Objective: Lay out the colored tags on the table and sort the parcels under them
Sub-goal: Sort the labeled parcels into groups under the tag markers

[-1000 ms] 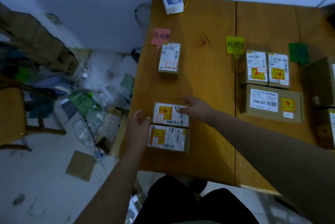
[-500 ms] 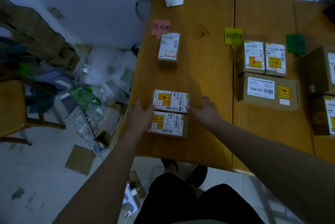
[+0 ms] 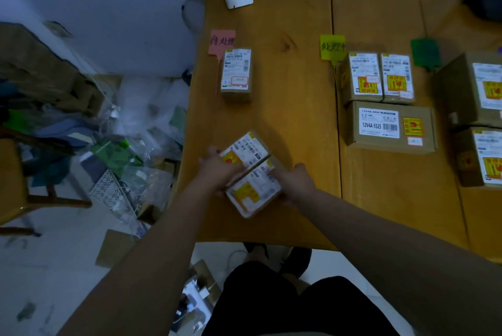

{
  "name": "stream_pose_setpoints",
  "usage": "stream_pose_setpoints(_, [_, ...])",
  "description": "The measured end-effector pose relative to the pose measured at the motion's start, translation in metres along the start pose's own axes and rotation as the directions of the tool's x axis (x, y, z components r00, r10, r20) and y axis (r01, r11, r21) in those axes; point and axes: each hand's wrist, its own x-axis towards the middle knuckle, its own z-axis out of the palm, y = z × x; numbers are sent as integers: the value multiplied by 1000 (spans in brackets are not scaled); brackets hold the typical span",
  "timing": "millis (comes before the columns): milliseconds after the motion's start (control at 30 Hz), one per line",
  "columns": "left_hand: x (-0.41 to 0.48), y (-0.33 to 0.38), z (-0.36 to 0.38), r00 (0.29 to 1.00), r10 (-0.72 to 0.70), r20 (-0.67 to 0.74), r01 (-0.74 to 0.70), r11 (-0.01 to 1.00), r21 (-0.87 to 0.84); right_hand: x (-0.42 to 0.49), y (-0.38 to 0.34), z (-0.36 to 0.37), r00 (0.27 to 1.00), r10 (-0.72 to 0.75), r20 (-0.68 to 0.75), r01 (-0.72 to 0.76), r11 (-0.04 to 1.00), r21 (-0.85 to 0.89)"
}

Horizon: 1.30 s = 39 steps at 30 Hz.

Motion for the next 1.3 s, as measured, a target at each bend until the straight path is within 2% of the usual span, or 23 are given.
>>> stream_pose_setpoints(67, [-4, -7, 6, 989, -126, 74, 139, 967, -214, 6, -10, -9, 994, -96, -59, 93, 995, -46])
stream_pose_setpoints(100, [-5, -11, 7, 983, -153, 102, 174, 950, -257, 7, -13, -14, 989, -130, -71, 127, 991, -47])
stream_pose_setpoints(200, [-5, -21, 9, 983, -138, 124, 158, 972, -172, 13, -13, -25, 973, -188, -134, 176, 980, -95])
stream_pose_setpoints(333, [0, -27, 15, 997, -45, 61, 51, 992, -112, 14, -2, -25, 978, -196, -70, 189, 977, -96])
stream_pose_setpoints(433, [4, -20, 14, 995, -75, 68, 92, 948, -303, 14, -3, -25, 967, -241, -86, 234, 969, -83])
stream_pose_setpoints(533, [2, -9, -1, 992, -73, 106, 115, 873, -475, 14, -13, -36, 973, -223, -66, 225, 974, 30])
stream_pose_setpoints(633, [-4, 5, -24, 996, 37, 82, 13, 844, -537, 8, -32, -55, 970, -242, -8, 239, 950, 202])
stream_pose_setpoints(800, [-28, 59, -65, 970, 241, -15, -208, 802, -559, -21, -80, -83, 911, -413, 11, 384, 856, 345])
stream_pose_setpoints(967, [-60, 113, -89, 899, 399, -178, -430, 733, -528, -54, -124, -107, 816, -577, -37, 547, 749, 374])
stream_pose_setpoints(1133, [-83, 142, -101, 803, 533, -268, -581, 598, -551, -79, -149, -125, 762, -644, -62, 614, 689, 385])
stream_pose_setpoints(1300, [-91, 152, -104, 774, 561, -294, -615, 555, -559, -88, -158, -136, 737, -674, -45, 635, 668, 387])
